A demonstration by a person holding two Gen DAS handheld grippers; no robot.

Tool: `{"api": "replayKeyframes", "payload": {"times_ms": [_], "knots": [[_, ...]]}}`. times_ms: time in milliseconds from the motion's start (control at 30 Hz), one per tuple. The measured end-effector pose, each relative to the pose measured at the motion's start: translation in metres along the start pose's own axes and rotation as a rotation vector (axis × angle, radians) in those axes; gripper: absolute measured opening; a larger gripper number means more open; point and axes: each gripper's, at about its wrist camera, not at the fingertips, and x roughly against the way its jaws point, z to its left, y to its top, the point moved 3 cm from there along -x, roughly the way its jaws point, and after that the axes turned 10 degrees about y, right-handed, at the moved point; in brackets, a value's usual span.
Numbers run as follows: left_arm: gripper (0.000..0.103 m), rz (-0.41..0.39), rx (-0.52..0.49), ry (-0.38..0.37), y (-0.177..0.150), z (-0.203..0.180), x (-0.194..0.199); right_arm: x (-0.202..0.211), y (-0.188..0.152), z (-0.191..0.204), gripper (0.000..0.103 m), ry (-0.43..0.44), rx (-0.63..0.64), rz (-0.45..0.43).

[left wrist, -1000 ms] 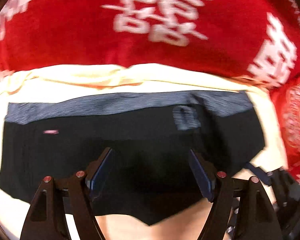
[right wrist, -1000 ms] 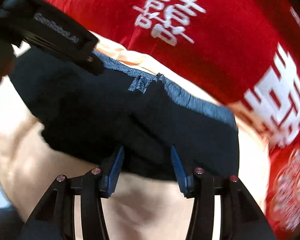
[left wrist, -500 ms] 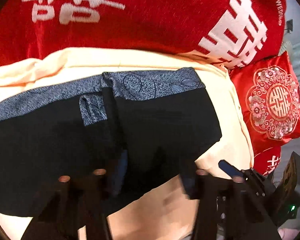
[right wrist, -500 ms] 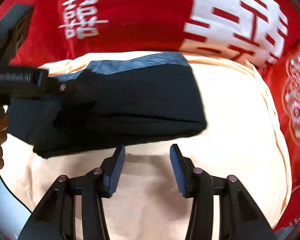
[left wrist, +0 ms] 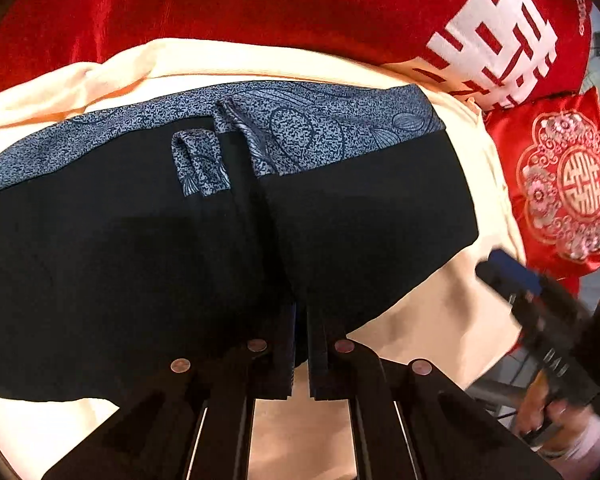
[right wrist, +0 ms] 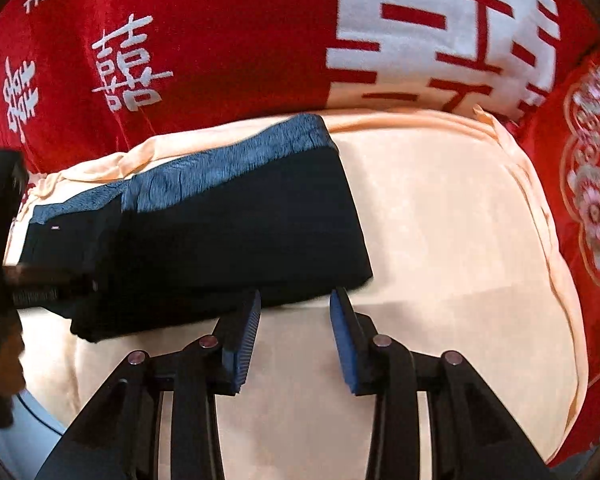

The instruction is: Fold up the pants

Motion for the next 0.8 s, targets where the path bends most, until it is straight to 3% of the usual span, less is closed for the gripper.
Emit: {"api": "replayKeyframes", "payload": {"times_ms": [167,267,400,467,500,600,800], "knots": [[0.005,-0.017,0.014,-0.001,-0.004,0.003,0.001,-0.027,0.023,0.009,0.040,0.055,0.018,0.019],[0.005,-0.041,0.015,0.009,-0.004,0.004,0.005,-0.056,0.015,0.021,0.039,0.069,0.028,0.087],[0.007,-0.061,0.043,0.035,-0.005,0.006,0.010,-0.063,0.006,0.047,0.042,0.035,0.106,0.083],[0.036,-0.078,0.055,0.066,-0.007,0.008,0.014,-0.063,0.004,0.052,0.042,0.034,0.112,0.087],[0.061,-0.089,0.073,0.081,-0.008,0.012,0.017,-0.063,0.005,0.054,0.042,0.033,0.116,0.092],[0.065,-0.106,0.128,0.066,-0.011,0.026,0.026,-0.062,0.009,0.055,0.042,0.044,0.099,0.108],[0.065,-0.097,0.178,0.123,-0.021,0.057,0.033,-0.058,0.031,0.079,0.046,0.131,0.071,0.096]]}}
